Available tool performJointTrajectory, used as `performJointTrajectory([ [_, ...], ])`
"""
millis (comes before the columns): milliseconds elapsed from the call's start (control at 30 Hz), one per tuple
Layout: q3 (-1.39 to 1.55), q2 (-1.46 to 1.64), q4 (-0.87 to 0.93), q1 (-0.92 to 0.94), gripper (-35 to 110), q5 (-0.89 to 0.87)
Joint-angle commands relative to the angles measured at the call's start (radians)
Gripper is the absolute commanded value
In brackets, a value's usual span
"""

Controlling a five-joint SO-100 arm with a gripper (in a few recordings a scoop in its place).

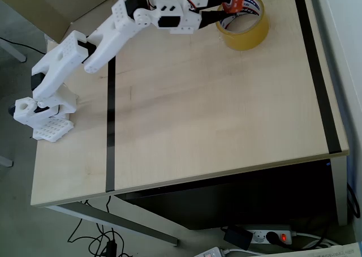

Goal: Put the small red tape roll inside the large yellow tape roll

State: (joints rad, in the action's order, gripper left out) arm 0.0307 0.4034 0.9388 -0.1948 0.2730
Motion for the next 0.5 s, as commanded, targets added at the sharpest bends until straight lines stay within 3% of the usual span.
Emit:
performJointTrajectory([
  [0,-0.043,0.029,-0.044,-0.018,0,0.006],
  [233,-0.043,-0.043,-0.044,-0.028,0,0.006],
  [467,-0.043,-0.035,0.005,-0.028,13,0.005],
])
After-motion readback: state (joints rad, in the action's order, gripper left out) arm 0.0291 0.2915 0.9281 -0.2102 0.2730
